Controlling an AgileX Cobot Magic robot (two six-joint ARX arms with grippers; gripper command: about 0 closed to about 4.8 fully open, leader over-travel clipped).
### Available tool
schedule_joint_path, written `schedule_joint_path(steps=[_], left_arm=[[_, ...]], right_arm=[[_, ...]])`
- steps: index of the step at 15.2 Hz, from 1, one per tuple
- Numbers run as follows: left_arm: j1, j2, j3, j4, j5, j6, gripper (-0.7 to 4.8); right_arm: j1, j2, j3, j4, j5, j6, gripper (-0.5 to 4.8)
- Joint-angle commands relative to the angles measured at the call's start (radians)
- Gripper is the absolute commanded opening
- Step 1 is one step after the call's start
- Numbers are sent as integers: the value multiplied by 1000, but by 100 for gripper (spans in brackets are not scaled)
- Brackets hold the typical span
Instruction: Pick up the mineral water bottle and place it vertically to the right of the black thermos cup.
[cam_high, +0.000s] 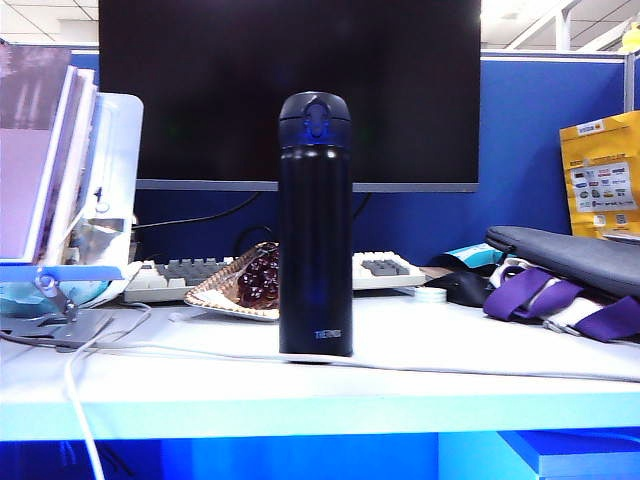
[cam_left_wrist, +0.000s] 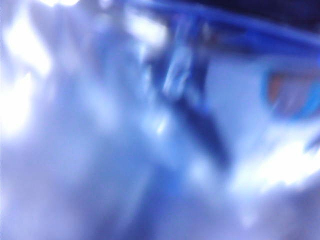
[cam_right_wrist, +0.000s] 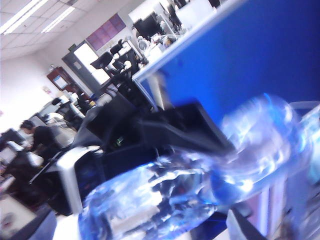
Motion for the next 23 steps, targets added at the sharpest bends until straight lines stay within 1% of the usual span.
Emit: schedule_joint_path(steps=[1,2,3,4,5,6,8,9,12,13,14,16,18,19,21,23], left_arm=[[0,-11,10,36,-2,-307,-5],[0,-11,10,43,3,-436,-6],[0,-11,10,43,9,-587,-5],[0,-11,10,44,43,-684,-5],[0,-11,10,47,93,-796,-5],[0,-11,10,50,203,-975,-5],[0,-11,10,75,339,-1172,-5],[0,-11,10,98,453,-1286,-5],[0,-11,10,110,608,-1475,-5],[0,-11,9,107,654,-1500,-6],[0,-10,9,97,668,-1499,-5],[1,-3,9,84,666,-1496,-5],[9,-3,8,56,666,-1495,-5],[8,3,8,57,665,-1488,-5],[8,6,8,39,668,-1488,-5],[8,6,8,41,665,-1488,-5]], right_arm=[[-12,-24,6,42,-2,-50,479],[-13,-27,6,42,-2,-67,479],[-13,-36,6,42,-5,-100,479],[-13,-37,6,42,-5,-121,479],[-13,-36,5,35,-5,-141,479],[-13,-35,5,33,-5,-159,479],[-13,-35,5,33,-5,-192,479],[-12,-34,5,33,-5,-219,479],[-10,-34,5,33,-27,-243,479],[10,-34,5,31,-35,-265,479],[37,-34,5,29,-35,-274,479],[55,-34,5,24,-58,-273,479],[113,-35,5,14,-60,-274,479],[127,-35,5,14,-61,-274,479],[177,-29,5,11,-43,-278,479],[188,-28,5,11,-23,-281,479]])
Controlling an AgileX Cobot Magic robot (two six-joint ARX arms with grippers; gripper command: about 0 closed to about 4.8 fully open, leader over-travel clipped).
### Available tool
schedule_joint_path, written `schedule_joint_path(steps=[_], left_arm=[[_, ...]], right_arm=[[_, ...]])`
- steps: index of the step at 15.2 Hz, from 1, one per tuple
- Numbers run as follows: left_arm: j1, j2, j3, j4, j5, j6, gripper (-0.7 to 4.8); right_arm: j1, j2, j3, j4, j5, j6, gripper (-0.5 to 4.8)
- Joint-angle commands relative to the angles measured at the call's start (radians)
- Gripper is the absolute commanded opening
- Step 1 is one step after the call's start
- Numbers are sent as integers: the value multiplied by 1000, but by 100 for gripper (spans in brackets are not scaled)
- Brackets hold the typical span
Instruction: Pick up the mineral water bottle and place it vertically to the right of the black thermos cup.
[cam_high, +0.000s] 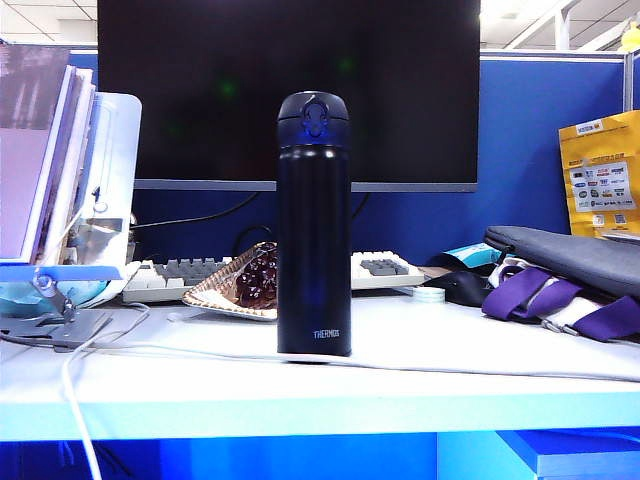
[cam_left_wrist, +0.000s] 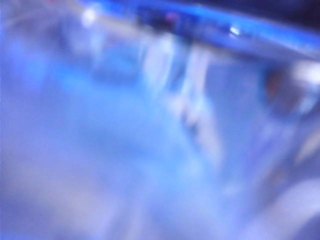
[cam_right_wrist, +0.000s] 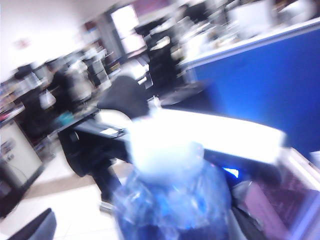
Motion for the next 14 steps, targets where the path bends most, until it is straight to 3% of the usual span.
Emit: schedule_joint_path(steps=[1,12,13,14], left_arm=[[1,-8,9,33,3,3,-5],[-22,-6,10,32,25,-10,-5],[-27,-4,10,27,28,-8,-5],[-27,-5,10,27,31,-8,-5]], right_arm=[[10,-4,5,8,10,-8,479],[102,42,4,-21,123,-13,479],[104,42,4,-22,122,-13,455],[113,45,4,-21,124,-13,392]])
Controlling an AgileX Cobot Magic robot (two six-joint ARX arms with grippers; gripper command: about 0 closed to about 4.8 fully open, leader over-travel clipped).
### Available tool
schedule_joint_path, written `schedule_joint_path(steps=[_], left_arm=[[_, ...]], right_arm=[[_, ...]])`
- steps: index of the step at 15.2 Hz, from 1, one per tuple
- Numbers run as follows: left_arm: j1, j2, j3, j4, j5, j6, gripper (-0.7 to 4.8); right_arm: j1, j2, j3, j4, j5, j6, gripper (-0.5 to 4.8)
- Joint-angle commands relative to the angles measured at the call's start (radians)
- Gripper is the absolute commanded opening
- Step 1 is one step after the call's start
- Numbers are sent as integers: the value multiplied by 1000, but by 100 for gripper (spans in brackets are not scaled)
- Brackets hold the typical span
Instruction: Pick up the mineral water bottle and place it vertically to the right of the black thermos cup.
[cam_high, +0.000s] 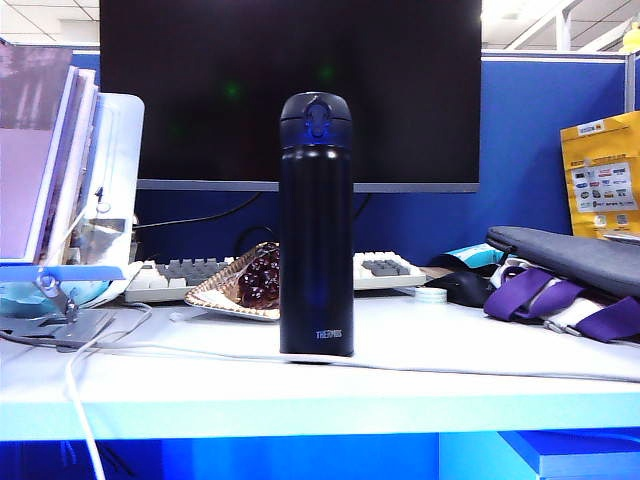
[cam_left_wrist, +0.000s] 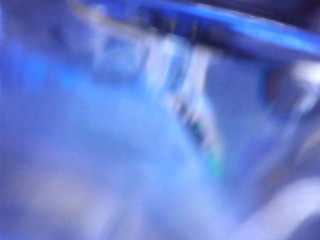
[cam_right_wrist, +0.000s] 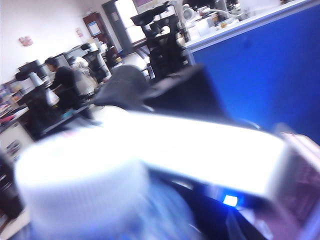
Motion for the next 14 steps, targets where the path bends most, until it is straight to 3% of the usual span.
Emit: schedule_joint_path(steps=[1,2,3,4,6,8,9,10,14], left_arm=[[-2,-6,8,27,1,4,-5],[-2,-6,9,28,0,8,-5],[-2,-7,8,32,0,8,-3],[-2,-8,9,37,1,7,24],[-2,-8,9,37,0,8,111],[-2,-8,9,56,22,7,253],[-1,-8,9,64,23,7,449],[-1,-8,9,66,23,7,479],[13,-8,9,58,14,39,479]], right_arm=[[11,-2,4,16,12,-3,357],[11,-2,4,16,19,-3,299],[11,-2,5,17,20,-3,278],[11,-2,5,16,21,-3,208],[11,-2,5,16,24,-3,204],[11,-2,5,16,24,-2,174],[10,-3,5,16,23,-2,175],[7,-3,5,16,23,-2,175],[-22,-14,6,16,23,-2,175]])
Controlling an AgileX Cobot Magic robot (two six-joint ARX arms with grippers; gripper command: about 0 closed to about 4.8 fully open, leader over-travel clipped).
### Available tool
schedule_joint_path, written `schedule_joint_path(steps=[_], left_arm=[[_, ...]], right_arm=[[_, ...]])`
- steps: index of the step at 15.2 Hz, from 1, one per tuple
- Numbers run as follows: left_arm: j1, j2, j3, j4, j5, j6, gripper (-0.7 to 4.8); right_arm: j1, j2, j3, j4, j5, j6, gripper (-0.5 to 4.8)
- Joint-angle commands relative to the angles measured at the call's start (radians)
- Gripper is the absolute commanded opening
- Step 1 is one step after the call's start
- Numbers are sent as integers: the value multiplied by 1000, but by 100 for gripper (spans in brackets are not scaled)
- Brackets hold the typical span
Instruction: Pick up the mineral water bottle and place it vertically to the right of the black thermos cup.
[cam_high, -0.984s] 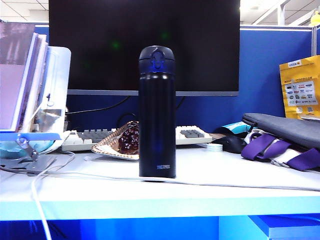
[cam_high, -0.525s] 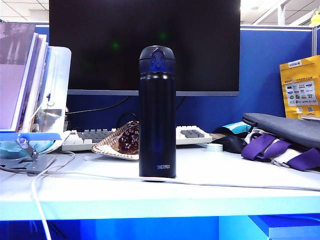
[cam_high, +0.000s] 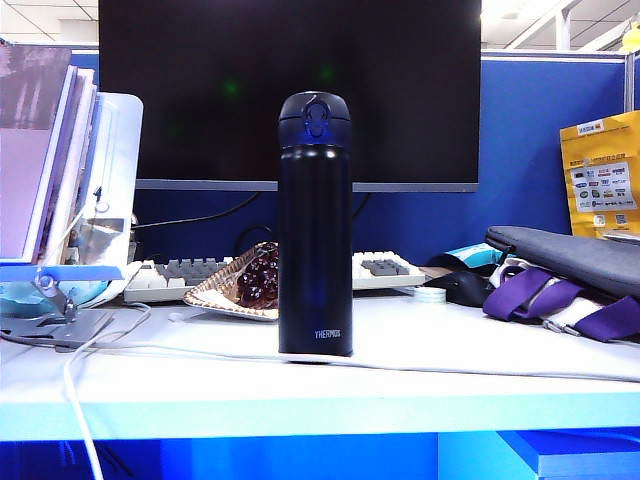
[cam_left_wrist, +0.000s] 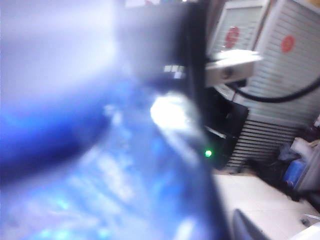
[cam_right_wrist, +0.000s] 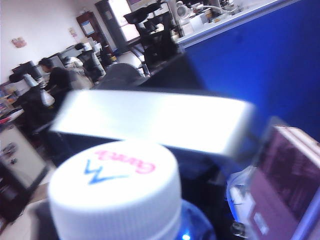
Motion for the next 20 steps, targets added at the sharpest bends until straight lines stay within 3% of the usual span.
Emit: schedule_joint_path(steps=[1,7,12,15,20], left_arm=[[36,-6,5,6,4,41,479],[264,-7,6,46,-113,87,479],[557,-32,6,339,-184,85,479],[641,-31,5,326,-185,85,479],[653,-31,5,230,-181,85,479]], right_arm=[[-43,-22,11,34,1,-1,174],[-170,-50,122,26,3,19,175],[-383,-64,270,-42,79,18,175],[-522,-65,314,-40,192,10,175],[-536,-72,395,-42,345,-42,175]])
